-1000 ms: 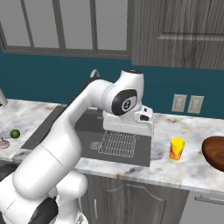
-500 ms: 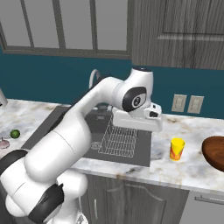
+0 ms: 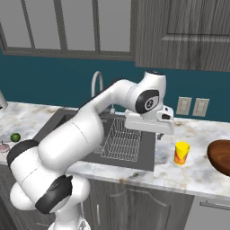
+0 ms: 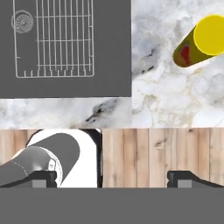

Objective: Remove the avocado and garlic from the sink. Then move the bowl and cup from the counter to the sink for washing.

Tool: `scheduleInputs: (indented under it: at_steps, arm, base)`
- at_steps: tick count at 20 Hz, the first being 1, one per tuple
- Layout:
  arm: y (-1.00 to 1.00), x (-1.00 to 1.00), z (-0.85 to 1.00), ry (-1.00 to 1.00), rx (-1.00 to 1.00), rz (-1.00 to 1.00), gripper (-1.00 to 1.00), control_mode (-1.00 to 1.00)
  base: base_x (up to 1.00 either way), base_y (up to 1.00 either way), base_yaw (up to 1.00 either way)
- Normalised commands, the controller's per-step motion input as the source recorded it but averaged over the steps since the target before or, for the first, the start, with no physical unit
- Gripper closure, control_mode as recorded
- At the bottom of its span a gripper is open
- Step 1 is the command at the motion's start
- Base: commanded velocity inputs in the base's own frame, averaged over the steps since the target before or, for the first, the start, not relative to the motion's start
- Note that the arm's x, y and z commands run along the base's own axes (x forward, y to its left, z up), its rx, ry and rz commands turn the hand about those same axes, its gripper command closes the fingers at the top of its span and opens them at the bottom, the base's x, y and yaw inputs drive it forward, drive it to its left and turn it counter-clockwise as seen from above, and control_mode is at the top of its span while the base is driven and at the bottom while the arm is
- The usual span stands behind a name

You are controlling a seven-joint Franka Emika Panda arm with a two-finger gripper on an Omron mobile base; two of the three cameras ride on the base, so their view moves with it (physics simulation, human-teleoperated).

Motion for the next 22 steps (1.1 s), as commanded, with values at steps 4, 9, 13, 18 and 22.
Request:
scheduleInputs:
  at_steps: [4, 9, 13, 18, 22]
  arm:
    - [-0.18, 0.2, -0.23, 0.0, 0.0, 0.0, -1.0, -1.0]
    - [-0.17, 0.26, -0.2, 0.0, 0.0, 0.0, -1.0, -1.0]
    - [-0.21, 0.31, -0.16, 0.0, 0.0, 0.0, -1.0, -1.0]
    - [-0.23, 0.31, -0.15, 0.0, 0.0, 0.0, -1.0, -1.0]
    - [-0.22, 0.27, -0.17, 0.0, 0.0, 0.0, -1.0, -1.0]
  base:
    - [0.0, 0.0, 0.0]
    - [0.0, 0.0, 0.0]
    - [0.0, 0.0, 0.0]
    - [0.0, 0.0, 0.0]
    - [0.0, 0.0, 0.0]
